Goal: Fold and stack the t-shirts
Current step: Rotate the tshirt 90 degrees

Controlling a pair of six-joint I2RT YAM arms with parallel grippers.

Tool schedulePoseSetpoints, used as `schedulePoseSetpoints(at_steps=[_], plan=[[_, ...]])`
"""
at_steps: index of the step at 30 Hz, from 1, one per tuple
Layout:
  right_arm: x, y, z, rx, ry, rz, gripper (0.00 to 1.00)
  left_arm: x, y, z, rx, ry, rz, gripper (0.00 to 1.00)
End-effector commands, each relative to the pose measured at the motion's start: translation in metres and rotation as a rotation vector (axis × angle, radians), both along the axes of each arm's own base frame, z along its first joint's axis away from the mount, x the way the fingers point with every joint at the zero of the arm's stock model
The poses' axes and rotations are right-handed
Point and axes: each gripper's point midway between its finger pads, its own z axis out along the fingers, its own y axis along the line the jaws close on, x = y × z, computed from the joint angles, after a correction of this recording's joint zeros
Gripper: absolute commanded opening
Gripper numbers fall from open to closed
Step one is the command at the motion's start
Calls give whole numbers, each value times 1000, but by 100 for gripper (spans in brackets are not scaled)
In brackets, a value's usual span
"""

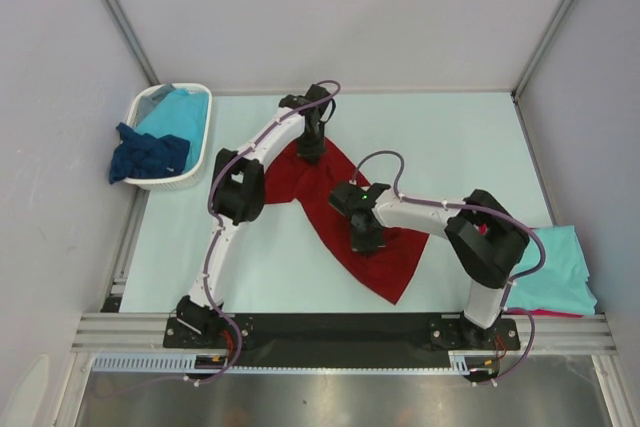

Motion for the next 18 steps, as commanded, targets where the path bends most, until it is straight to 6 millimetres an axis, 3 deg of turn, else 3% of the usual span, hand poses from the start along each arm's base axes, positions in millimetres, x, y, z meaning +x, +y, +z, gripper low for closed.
schedulePoseSetpoints(at_steps=[1,9,18], plan=[[-15,69,-1,187,65,130,0,11,-11,15,-51,-49,-68,0],[-3,116,21,294,33,207,0,14,-37,20,-112,-76,-146,0],[-7,148,34,339,16,276,0,15,-66,22,-193,-92,-219,0]])
